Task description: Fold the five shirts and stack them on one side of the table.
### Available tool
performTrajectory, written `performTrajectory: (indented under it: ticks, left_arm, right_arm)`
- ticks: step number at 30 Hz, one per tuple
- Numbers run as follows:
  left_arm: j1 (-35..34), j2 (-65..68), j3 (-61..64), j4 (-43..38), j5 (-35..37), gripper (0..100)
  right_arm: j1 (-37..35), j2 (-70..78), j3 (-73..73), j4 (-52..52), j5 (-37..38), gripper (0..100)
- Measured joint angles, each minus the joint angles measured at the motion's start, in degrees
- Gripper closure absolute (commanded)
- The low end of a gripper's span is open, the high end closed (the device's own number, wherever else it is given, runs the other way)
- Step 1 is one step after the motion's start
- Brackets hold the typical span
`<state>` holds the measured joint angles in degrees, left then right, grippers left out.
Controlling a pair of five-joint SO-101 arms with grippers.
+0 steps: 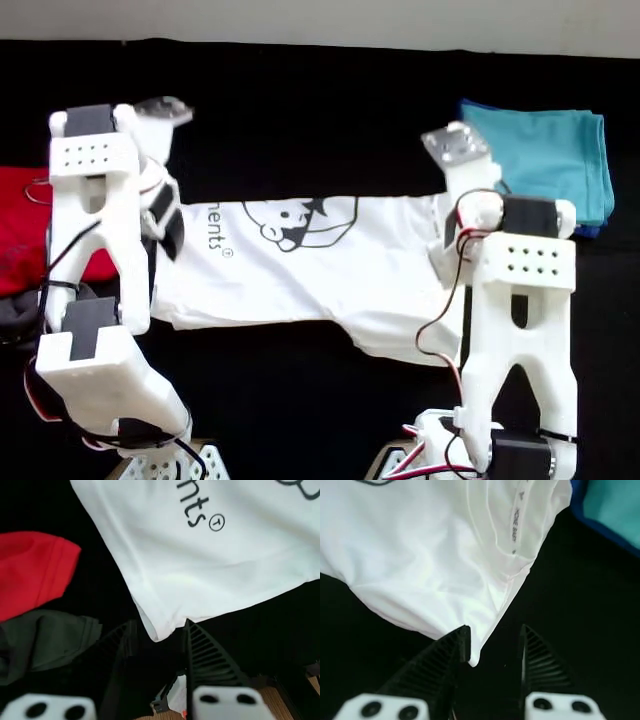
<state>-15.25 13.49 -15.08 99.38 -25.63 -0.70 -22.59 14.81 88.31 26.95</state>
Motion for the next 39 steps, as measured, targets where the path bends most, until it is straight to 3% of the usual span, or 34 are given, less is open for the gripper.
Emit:
performTrajectory:
  ticks: [6,10,21,25,31,35,39]
  left_arm:
    - [6.15,3.96,-0.26,-9.05,7.12,99]
    - [10.73,11.96,-0.44,-16.62,8.09,99]
    - [7.91,32.26,-18.37,-20.04,8.18,99]
    - [6.77,33.49,-27.69,-13.45,8.18,99]
    - [6.68,33.49,-41.41,-0.09,8.09,91]
    - [6.33,33.58,-41.85,1.41,8.09,91]
    - [5.71,30.33,-32.70,1.58,8.09,91]
  right_arm:
    - [-4.57,11.16,-0.79,-10.46,0.00,99.3]
    - [-7.30,21.98,-3.87,-19.16,-5.27,99.3]
    - [-4.22,53.54,-19.78,-31.74,-9.58,99.3]
    - [-2.02,61.80,-32.53,-30.15,-9.49,99.3]
    - [-1.14,69.45,-51.08,-21.01,-9.76,99.3]
    - [-0.53,69.63,-61.63,-13.19,-9.85,99.3]
    - [-0.53,69.71,-70.95,-3.25,-9.85,99.3]
